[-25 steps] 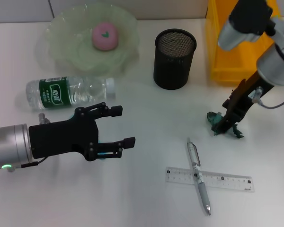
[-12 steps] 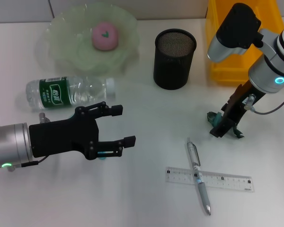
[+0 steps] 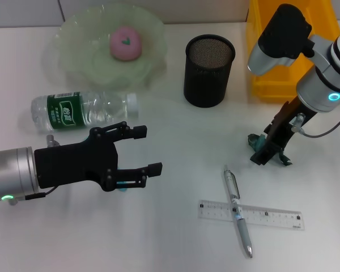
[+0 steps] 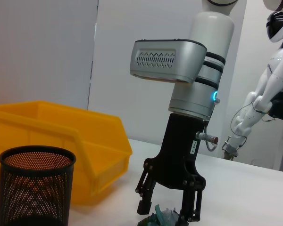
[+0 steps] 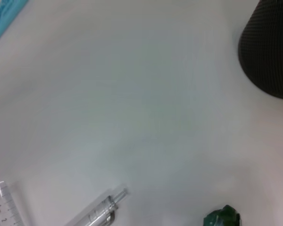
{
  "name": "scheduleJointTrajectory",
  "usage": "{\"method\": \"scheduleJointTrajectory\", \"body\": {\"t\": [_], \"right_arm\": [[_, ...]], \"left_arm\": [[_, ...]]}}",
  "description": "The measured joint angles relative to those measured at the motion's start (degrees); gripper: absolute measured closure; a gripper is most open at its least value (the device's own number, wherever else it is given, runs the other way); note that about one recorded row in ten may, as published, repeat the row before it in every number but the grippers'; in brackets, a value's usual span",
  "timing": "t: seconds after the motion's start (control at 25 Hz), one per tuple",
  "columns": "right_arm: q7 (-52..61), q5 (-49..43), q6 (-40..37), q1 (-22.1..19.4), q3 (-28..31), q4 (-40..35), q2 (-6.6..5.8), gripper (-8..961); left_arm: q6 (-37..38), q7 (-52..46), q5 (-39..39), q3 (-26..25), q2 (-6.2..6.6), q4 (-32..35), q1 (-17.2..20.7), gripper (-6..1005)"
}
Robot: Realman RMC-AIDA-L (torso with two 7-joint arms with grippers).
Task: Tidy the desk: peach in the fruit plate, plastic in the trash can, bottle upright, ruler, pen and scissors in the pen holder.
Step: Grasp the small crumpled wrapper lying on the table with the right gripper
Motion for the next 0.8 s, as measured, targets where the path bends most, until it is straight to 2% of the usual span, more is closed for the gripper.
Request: {"method": "scheduleJointTrajectory", "body": {"t": [0.8], "right_arm": [[0.0, 0.0, 0.2, -0.1, -0.1, 0.0, 0.03, 137]], "left_arm": [[0.2, 0.0, 0.0, -0.4, 0.15, 0.0, 0.3, 140]]}}
